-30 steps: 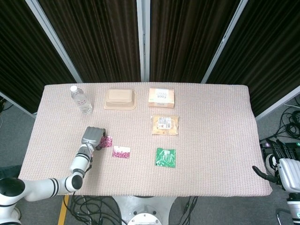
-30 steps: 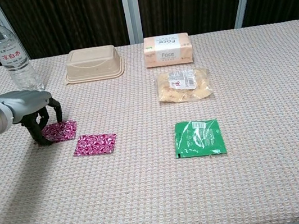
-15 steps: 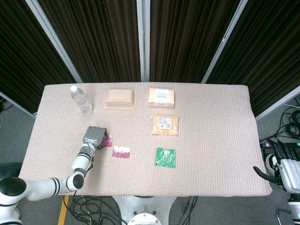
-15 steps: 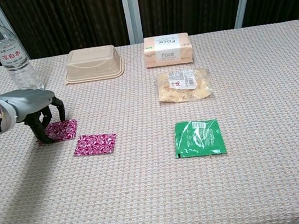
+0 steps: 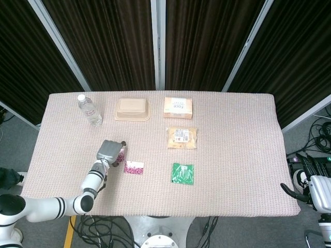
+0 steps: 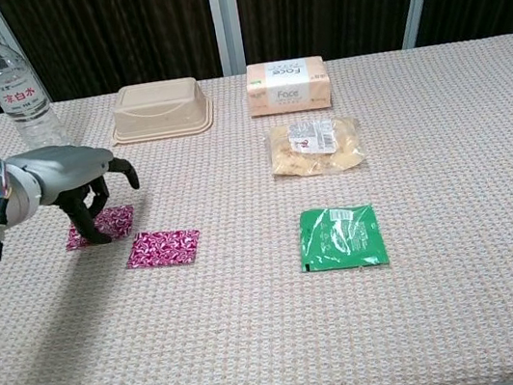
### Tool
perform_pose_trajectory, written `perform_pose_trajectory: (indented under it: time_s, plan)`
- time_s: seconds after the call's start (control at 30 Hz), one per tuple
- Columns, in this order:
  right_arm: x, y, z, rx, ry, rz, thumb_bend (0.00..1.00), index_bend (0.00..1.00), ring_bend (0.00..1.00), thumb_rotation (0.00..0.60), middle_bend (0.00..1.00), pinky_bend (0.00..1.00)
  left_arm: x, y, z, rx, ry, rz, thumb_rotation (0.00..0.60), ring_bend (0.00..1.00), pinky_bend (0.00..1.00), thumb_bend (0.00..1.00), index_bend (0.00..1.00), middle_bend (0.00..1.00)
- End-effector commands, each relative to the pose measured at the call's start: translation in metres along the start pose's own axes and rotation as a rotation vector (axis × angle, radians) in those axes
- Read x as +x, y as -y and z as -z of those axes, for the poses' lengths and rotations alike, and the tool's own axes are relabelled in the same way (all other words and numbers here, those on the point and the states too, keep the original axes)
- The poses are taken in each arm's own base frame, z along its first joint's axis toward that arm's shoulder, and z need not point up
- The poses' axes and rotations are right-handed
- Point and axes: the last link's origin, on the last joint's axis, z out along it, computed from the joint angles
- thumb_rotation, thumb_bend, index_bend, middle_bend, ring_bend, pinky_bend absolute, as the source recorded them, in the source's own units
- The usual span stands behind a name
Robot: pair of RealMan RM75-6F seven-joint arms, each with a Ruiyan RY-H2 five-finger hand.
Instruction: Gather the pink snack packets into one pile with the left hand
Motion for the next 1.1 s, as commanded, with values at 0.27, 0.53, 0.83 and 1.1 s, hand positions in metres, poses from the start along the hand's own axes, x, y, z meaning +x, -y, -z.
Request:
perform_pose_trajectory:
  time_s: [0.27, 0.53, 0.83, 1.1]
  plan:
    - [0.0, -0.002, 0.0, -0.007, 0.002, -0.001, 0.09, 0.05, 0.0, 0.088, 0.11, 0.08, 0.0, -0.041, 0.016, -0.109, 0.016, -0.026, 0.6, 0.86, 0.87, 0.25, 0.35, 0.83]
    - [-0.002, -0.004, -0.001, -0.01, 0.007, -0.004, 0.09, 0.05, 0.0, 0.087, 0.11, 0.08, -0.012, -0.049, 0.015, -0.091, 0.05, -0.022, 0.6, 0.86, 0.87, 0.25, 0.37, 0.83]
    - [-0.002, -0.004, -0.001, -0.009, 0.008, -0.004, 0.09, 0.05, 0.0, 0.085, 0.11, 0.08, -0.017, -0.053, 0.013, -0.076, 0.05, -0.01, 0.6, 0.86, 0.87, 0.25, 0.4, 0.83]
    - [-0.001, -0.005, 0.0, -0.014, 0.008, -0.003, 0.09, 0.05, 0.0, 0.09, 0.11, 0.08, -0.02, -0.052, 0.011, -0.067, 0.054, -0.018, 0.6, 0.86, 0.87, 0.25, 0.4, 0.83]
